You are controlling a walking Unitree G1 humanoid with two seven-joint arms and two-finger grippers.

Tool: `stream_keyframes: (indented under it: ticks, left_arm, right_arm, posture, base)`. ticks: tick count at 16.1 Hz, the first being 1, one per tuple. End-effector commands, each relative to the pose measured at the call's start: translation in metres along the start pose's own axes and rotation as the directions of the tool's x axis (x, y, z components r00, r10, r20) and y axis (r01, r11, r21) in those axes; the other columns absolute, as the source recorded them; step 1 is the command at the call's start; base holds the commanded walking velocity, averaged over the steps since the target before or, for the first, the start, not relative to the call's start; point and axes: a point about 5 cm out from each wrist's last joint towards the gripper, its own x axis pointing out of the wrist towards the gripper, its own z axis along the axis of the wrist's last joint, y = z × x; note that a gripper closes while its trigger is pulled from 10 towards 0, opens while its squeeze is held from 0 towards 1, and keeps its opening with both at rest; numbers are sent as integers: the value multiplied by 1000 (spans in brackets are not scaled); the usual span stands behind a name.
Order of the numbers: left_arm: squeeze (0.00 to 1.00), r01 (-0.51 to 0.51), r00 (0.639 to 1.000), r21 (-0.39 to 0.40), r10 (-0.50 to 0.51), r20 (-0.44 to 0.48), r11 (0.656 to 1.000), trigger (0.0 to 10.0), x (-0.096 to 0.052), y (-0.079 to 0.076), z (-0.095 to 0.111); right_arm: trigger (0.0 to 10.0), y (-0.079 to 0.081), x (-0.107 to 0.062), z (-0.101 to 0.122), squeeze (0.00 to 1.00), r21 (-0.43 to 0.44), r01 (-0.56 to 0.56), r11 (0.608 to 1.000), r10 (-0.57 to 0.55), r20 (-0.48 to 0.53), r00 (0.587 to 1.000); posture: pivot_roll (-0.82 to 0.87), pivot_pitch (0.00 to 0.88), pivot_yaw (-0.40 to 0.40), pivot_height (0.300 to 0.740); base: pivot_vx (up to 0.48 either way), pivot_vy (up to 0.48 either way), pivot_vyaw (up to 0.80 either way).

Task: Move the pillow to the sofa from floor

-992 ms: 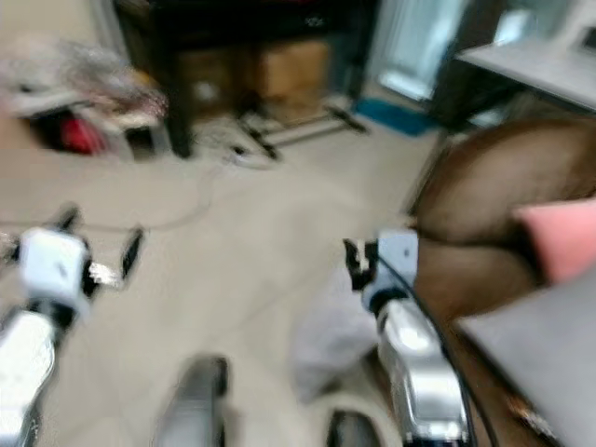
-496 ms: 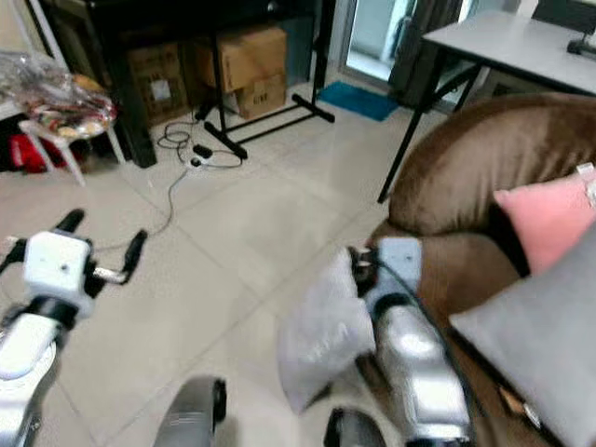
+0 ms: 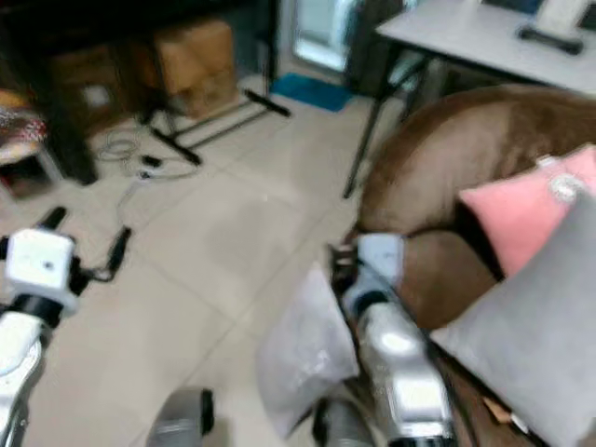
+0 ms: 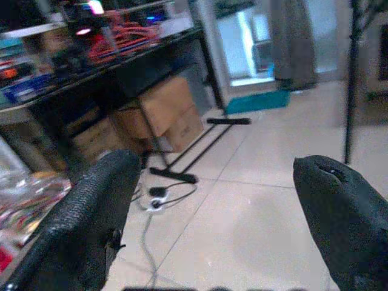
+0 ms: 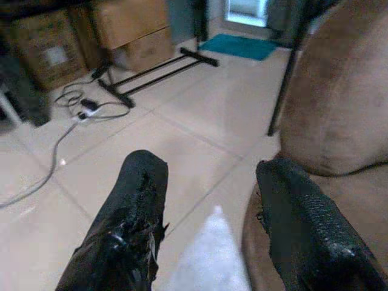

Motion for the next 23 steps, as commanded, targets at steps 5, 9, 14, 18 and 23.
stream_keyframes:
  ticks: [5,9,14,18,23]
  left_arm:
    - [0,48,999,4,-48,1,999,10000,3,-12,1]
    - [0,42,999,22,-42,-7,999,10000,1,-10,-1]
    - [0,42,999,32,-42,-13,999,10000,-2,-12,-3]
    - [0,30,999,33,-29,-38,999,10000,-12,-10,-8]
    - [0,135,989,57,-131,-65,989,10000,-22,-13,-9]
  right_arm:
    - [10000,-17,-3,-1,0,10,52,999,-52,-7,999]
    - [10000,-16,-3,-2,0,10,35,999,-35,-10,999]
    - [10000,-15,-3,-5,0,0,-3,1000,3,-28,1000]
    - [10000,-14,7,-15,0,-47,-84,995,78,-113,991]
    - [10000,1,38,-42,1000,-51,-179,983,164,-211,964]
  posture:
    - [71,0,-23,605]
    - [74,0,-29,560]
    - [81,0,-51,510]
    - [81,0,-78,490]
    - [108,0,-95,490]
  base:
    - [60,0,0]
    - [0,0,0]
    - [0,0,0]
    - [0,0,0]
    - [0,0,0]
